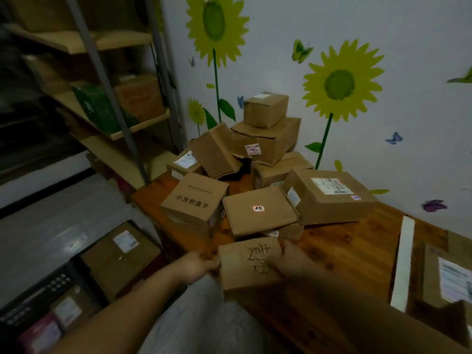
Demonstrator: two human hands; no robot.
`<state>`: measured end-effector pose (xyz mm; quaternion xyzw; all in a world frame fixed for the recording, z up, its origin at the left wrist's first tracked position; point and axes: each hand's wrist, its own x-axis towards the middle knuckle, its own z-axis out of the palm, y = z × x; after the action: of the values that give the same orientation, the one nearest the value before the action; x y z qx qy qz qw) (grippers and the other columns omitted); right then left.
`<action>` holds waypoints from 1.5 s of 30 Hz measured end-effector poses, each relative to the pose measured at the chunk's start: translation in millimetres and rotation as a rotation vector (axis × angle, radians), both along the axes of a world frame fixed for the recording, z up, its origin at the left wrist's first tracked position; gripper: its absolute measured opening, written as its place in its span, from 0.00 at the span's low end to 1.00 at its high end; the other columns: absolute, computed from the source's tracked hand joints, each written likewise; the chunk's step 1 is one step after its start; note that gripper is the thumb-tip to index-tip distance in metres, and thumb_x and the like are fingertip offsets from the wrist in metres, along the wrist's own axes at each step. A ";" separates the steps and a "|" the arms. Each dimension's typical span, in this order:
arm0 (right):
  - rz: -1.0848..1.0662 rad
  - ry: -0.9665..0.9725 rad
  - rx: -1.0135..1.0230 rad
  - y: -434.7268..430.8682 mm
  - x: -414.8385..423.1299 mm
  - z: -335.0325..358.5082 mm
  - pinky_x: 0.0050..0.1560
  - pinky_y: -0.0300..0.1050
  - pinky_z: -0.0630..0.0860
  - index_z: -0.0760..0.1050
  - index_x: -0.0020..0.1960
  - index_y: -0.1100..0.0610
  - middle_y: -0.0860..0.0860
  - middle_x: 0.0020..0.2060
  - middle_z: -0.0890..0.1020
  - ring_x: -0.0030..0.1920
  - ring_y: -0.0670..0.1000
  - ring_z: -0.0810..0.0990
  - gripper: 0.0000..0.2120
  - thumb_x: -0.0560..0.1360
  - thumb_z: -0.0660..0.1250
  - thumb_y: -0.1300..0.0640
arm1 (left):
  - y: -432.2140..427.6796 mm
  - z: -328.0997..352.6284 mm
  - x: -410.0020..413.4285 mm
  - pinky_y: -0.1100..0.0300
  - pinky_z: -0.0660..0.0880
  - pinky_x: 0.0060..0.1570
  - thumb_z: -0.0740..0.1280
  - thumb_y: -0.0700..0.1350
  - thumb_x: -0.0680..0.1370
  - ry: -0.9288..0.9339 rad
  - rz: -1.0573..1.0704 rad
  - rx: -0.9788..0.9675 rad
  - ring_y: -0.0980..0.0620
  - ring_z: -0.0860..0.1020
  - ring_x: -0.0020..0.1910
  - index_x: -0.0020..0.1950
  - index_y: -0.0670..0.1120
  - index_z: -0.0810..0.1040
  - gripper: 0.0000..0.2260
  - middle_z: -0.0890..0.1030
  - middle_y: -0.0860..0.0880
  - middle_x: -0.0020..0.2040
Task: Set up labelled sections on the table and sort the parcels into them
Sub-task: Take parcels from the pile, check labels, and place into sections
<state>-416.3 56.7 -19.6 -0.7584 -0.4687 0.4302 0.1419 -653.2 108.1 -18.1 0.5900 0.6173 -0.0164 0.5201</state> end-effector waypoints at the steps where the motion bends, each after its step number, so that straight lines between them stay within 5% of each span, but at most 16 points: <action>1: 0.030 -0.001 -0.036 2.2 0.6 -8.7 0.52 0.44 0.78 0.70 0.65 0.53 0.51 0.60 0.77 0.57 0.50 0.77 0.18 0.77 0.66 0.51 | -3.0 -10.0 5.1 0.52 0.72 0.62 0.64 0.55 0.77 -0.004 0.016 -0.047 0.49 0.73 0.60 0.71 0.49 0.65 0.25 0.72 0.49 0.66; 7: 0.082 -0.014 -0.063 2.0 4.7 -22.1 0.61 0.51 0.75 0.70 0.63 0.53 0.50 0.58 0.77 0.61 0.53 0.75 0.14 0.78 0.64 0.57 | 2.4 -30.4 34.7 0.58 0.76 0.45 0.60 0.52 0.80 -0.063 0.056 -0.098 0.51 0.77 0.46 0.67 0.51 0.67 0.15 0.77 0.51 0.49; 14: -0.204 0.033 -0.008 -22.0 -3.7 4.8 0.59 0.51 0.77 0.65 0.70 0.52 0.52 0.62 0.76 0.61 0.53 0.76 0.25 0.75 0.67 0.58 | 13.3 -5.9 28.1 0.58 0.77 0.42 0.65 0.45 0.78 -0.077 -0.040 -0.050 0.48 0.77 0.50 0.70 0.48 0.64 0.22 0.76 0.48 0.54; 18: -0.414 0.167 0.204 -51.3 -24.5 37.2 0.59 0.46 0.74 0.57 0.75 0.50 0.49 0.65 0.74 0.63 0.52 0.74 0.37 0.72 0.73 0.53 | 12.5 28.4 21.0 0.55 0.72 0.51 0.68 0.45 0.76 -0.201 -0.030 0.028 0.48 0.74 0.57 0.70 0.47 0.64 0.24 0.75 0.48 0.60; 22: -0.588 0.287 0.318 -75.9 -47.8 59.1 0.60 0.52 0.75 0.66 0.69 0.48 0.46 0.58 0.78 0.57 0.50 0.77 0.28 0.72 0.70 0.43 | 1.6 69.9 15.4 0.55 0.71 0.42 0.57 0.59 0.79 -0.386 0.009 0.056 0.50 0.73 0.52 0.64 0.52 0.67 0.17 0.74 0.49 0.55; 24: -0.685 0.296 0.373 -89.5 -57.0 69.6 0.51 0.46 0.75 0.67 0.64 0.49 0.45 0.53 0.76 0.51 0.47 0.76 0.22 0.75 0.65 0.41 | -4.9 84.3 13.1 0.56 0.70 0.37 0.55 0.58 0.81 -0.482 0.028 0.056 0.49 0.74 0.51 0.60 0.51 0.68 0.14 0.76 0.48 0.54; 27: -0.768 0.233 0.473 -112.6 -62.5 79.6 0.40 0.41 0.73 0.69 0.58 0.52 0.48 0.49 0.77 0.46 0.46 0.77 0.15 0.78 0.62 0.44 | -17.6 94.1 11.5 0.53 0.75 0.48 0.63 0.51 0.79 -0.530 -0.045 0.181 0.48 0.76 0.51 0.58 0.46 0.72 0.12 0.77 0.44 0.55; 30: -0.807 0.180 0.572 -134.7 -61.6 87.7 0.38 0.41 0.75 0.69 0.54 0.51 0.50 0.51 0.78 0.46 0.49 0.79 0.10 0.77 0.67 0.50 | -35.4 106.3 12.4 0.49 0.74 0.59 0.67 0.46 0.77 -0.637 -0.052 0.203 0.49 0.76 0.56 0.69 0.48 0.68 0.21 0.76 0.46 0.62; 34: -0.738 0.199 0.673 -161.0 -54.0 113.1 0.38 0.42 0.80 0.64 0.65 0.45 0.43 0.53 0.75 0.52 0.48 0.78 0.23 0.76 0.68 0.62 | -59.4 129.5 24.4 0.61 0.75 0.37 0.58 0.51 0.81 -0.752 -0.030 0.110 0.54 0.78 0.48 0.61 0.48 0.74 0.13 0.79 0.48 0.55; 37: -0.728 0.200 0.739 -181.8 -40.3 129.8 0.51 0.48 0.81 0.68 0.61 0.48 0.47 0.57 0.76 0.57 0.49 0.77 0.20 0.73 0.71 0.60 | -72.9 138.2 40.1 0.57 0.78 0.37 0.64 0.45 0.79 -0.762 0.009 0.175 0.50 0.80 0.48 0.56 0.47 0.73 0.07 0.78 0.45 0.54; 39: -0.735 0.140 0.785 -197.5 -29.1 139.8 0.53 0.45 0.79 0.69 0.53 0.47 0.45 0.52 0.77 0.55 0.48 0.77 0.13 0.74 0.71 0.55 | -84.5 143.5 56.6 0.56 0.80 0.38 0.68 0.40 0.76 -0.758 0.029 0.235 0.49 0.81 0.48 0.55 0.47 0.71 0.10 0.78 0.45 0.54; 42: -0.763 0.097 0.885 -225.5 -9.9 154.6 0.43 0.33 0.74 0.69 0.50 0.49 0.45 0.48 0.78 0.51 0.46 0.79 0.11 0.74 0.70 0.58 | -112.4 154.2 83.1 0.58 0.80 0.40 0.70 0.33 0.73 -0.848 0.033 0.254 0.50 0.80 0.49 0.66 0.45 0.69 0.23 0.78 0.47 0.55; 45: -0.784 0.152 0.948 -253.1 9.0 165.3 0.45 0.36 0.79 0.68 0.50 0.48 0.47 0.52 0.79 0.52 0.45 0.80 0.14 0.74 0.68 0.64 | -142.9 157.7 104.8 0.56 0.80 0.41 0.68 0.33 0.73 -0.869 -0.023 0.209 0.49 0.81 0.49 0.69 0.46 0.67 0.26 0.80 0.47 0.54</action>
<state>-407.3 -196.4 145.7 -0.6958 -0.2841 0.1436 0.6438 -548.5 -34.8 139.6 0.5984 0.3330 0.2895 0.6687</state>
